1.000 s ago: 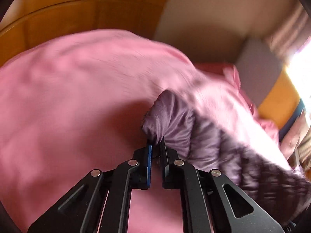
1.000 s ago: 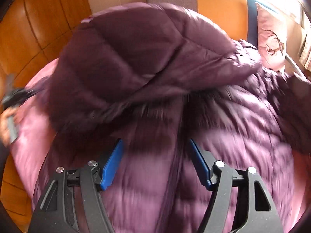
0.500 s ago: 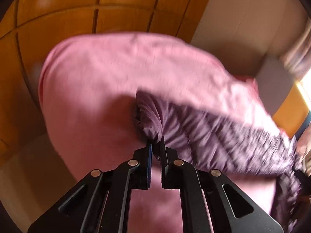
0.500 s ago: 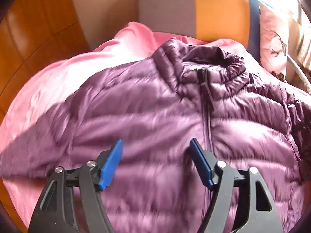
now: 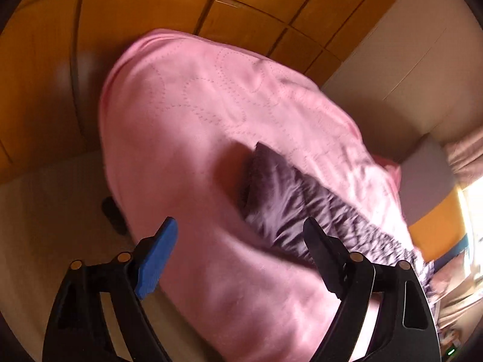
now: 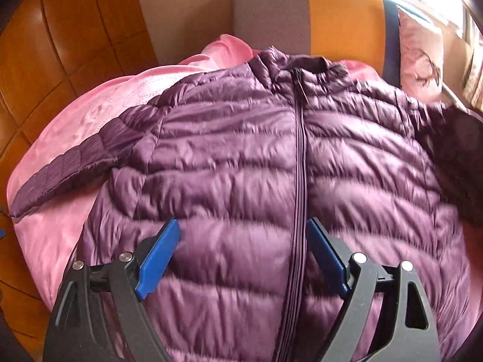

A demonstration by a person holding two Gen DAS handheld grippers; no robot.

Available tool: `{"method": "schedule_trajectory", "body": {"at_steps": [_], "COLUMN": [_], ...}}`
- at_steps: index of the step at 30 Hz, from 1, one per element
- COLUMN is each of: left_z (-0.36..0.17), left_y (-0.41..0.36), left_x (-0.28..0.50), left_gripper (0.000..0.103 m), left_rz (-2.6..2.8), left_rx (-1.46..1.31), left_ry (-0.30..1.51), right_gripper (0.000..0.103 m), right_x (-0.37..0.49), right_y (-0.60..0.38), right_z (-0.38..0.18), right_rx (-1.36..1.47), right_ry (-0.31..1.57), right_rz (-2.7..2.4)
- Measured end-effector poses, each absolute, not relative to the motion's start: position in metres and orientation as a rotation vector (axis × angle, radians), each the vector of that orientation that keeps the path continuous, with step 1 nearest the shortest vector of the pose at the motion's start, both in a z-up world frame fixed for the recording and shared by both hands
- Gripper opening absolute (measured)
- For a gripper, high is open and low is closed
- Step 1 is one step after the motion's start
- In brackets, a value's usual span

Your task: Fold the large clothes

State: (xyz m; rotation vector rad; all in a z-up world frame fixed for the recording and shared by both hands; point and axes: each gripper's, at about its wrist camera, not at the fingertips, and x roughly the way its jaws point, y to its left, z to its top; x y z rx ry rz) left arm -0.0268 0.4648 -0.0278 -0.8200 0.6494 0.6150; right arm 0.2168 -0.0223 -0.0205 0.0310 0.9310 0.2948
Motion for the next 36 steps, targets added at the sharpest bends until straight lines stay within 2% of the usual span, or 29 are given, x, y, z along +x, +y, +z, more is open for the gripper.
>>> {"method": "schedule_trajectory", "body": {"at_steps": [3,5,6,9,10,17,19,20,21,22,24,28,36], "left_z": [-0.037,-0.051,-0.058,-0.05,-0.046,-0.059,-0.054,-0.048,-0.04,-0.032,-0.011,0.022,0.011], "left_y": [0.471,0.472,0.47,0.448,0.44,0.429,0.427,0.424,0.42,0.415,0.401,0.347,0.184], "left_x": [-0.004,0.017,0.026,0.028,0.023,-0.001,-0.001,-0.001,-0.002,-0.005,-0.009,0.01,0.088], "left_gripper": [0.084,0.056,0.033,0.009,0.007,0.007,0.012,0.017,0.035,0.06,0.076,0.076,0.076], "left_rz": [0.603,0.617,0.613,0.616,0.62,0.665,0.689,0.705,0.709,0.697,0.674,0.537,0.034], "left_rx": [-0.829,-0.786,-0.762,-0.64,-0.616,-0.619,-0.637,-0.634,-0.626,-0.627,-0.627,-0.519,-0.313], "left_ry": [0.686,0.773,0.817,0.801,0.793,0.816,0.83,0.823,0.799,0.761,0.649,0.565,0.668], "right_gripper": [0.086,0.086,0.086,0.086,0.087,0.09,0.09,0.09,0.09,0.09,0.09,0.09,0.09], "right_x": [0.208,0.203,0.203,0.199,0.198,0.196,0.194,0.193,0.192,0.189,0.181,0.157,0.081], "right_y": [-0.03,-0.033,-0.034,-0.041,-0.042,-0.037,-0.04,-0.042,-0.043,-0.046,-0.05,-0.088,-0.253], "right_z": [-0.019,-0.019,-0.019,-0.025,-0.029,-0.044,-0.043,-0.042,-0.041,-0.039,-0.032,-0.009,0.027], "right_rx": [0.046,0.044,0.043,0.056,0.06,0.01,0.019,0.029,0.037,0.049,0.073,0.115,0.148], "right_ry": [0.925,0.923,0.923,0.935,0.943,0.923,0.922,0.921,0.92,0.916,0.907,0.828,0.673], "right_rz": [0.296,0.289,0.285,0.272,0.271,0.268,0.27,0.271,0.272,0.274,0.282,0.203,-0.302]}}
